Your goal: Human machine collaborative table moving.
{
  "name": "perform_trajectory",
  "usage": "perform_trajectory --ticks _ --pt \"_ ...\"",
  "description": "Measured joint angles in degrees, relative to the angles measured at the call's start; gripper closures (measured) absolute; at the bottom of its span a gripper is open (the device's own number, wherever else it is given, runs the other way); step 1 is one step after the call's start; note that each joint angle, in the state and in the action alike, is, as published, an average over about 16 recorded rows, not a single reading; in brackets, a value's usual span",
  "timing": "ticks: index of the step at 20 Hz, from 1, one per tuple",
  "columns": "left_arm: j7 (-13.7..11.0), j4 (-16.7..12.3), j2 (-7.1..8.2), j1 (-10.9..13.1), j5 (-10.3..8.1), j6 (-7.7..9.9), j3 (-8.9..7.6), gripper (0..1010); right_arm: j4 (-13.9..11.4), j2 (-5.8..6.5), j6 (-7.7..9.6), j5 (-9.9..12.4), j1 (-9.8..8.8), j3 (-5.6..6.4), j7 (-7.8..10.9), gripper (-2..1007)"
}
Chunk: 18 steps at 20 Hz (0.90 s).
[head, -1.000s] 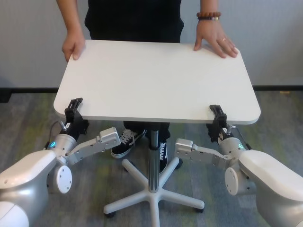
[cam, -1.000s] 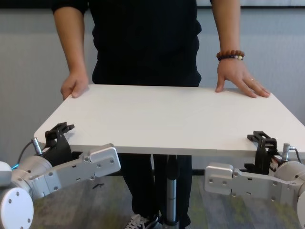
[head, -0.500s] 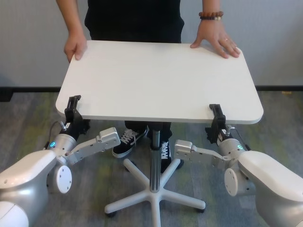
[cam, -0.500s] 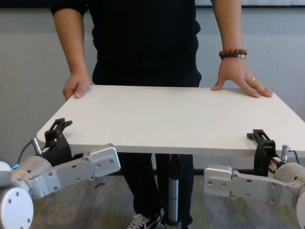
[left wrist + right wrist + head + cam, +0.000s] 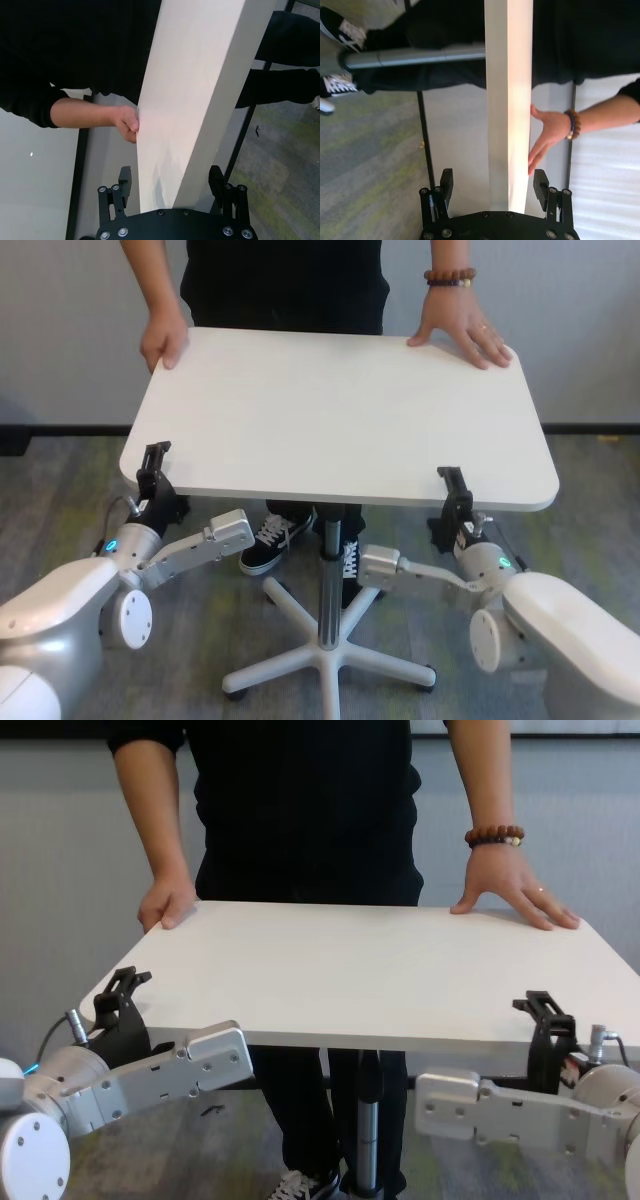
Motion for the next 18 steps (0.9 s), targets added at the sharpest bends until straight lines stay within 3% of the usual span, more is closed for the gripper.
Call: perform_trajectory --ticks 5,10,18 --pt "0.0 0.0 0.00 0.0 0.00 0.00 0.00 10 -7.5 1.64 1.77 0.1 -3.67 -0.86 3.96 5" --pt "0.0 0.0 0.00 0.0 0.00 0.00 0.00 10 -13.5 3.06 2.50 0.4 -6.98 -1.48 7.19 5" --pt "0.0 0.0 0.00 0.0 0.00 0.00 0.00 10 -20.0 4.64 2.58 1.3 -11.13 -1.13 9.03 4"
